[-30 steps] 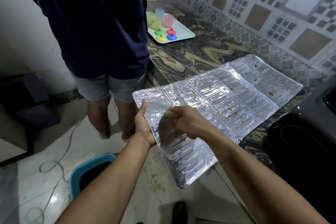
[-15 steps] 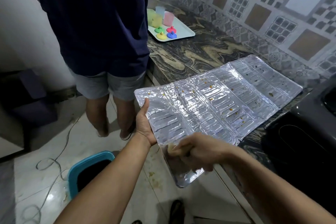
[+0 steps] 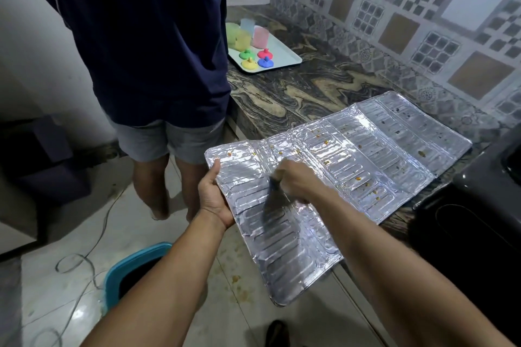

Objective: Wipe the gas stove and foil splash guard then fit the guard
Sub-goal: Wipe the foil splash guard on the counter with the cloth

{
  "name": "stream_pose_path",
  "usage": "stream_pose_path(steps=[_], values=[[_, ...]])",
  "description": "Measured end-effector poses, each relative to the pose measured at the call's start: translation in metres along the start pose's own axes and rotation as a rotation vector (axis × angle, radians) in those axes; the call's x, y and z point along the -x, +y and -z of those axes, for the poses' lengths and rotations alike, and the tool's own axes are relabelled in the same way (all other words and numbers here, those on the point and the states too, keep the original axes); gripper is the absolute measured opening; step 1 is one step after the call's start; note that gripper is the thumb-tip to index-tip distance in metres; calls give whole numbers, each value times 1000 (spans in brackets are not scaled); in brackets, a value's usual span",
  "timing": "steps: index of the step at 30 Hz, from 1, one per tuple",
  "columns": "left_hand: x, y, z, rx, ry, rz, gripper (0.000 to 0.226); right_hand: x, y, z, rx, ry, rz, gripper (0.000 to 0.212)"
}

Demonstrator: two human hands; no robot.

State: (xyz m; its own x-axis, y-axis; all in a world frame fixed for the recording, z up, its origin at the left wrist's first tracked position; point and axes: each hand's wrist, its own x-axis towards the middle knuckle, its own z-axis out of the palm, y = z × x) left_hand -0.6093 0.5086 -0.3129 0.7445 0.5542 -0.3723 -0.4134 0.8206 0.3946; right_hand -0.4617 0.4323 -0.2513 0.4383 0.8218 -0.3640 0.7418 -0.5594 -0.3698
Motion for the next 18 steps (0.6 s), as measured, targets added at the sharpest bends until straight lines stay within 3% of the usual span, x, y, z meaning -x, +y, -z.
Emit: stream_pose_path(steps=[3,5,7,10,12,18], values=[[-1,1,-3,3,-24,-1,59,10,-13,-1,-144,-102,74,38],[-1,5,0,23,-19,-3,61,11,-9,9,-311,-132,66,33],[-2,9,4,41,-12,-12,63,1,0,24,-434,-14,29,26],[-2,12,4,44,-1,-14,71,-25,10,43,-307,221,-22,22],[-4,14,3,39,32,-18,77,-45,14,42,-155,278,-55,22],[-10,20,4,0,79,-32,82,-40,-18,5,-34,81,-24,14]])
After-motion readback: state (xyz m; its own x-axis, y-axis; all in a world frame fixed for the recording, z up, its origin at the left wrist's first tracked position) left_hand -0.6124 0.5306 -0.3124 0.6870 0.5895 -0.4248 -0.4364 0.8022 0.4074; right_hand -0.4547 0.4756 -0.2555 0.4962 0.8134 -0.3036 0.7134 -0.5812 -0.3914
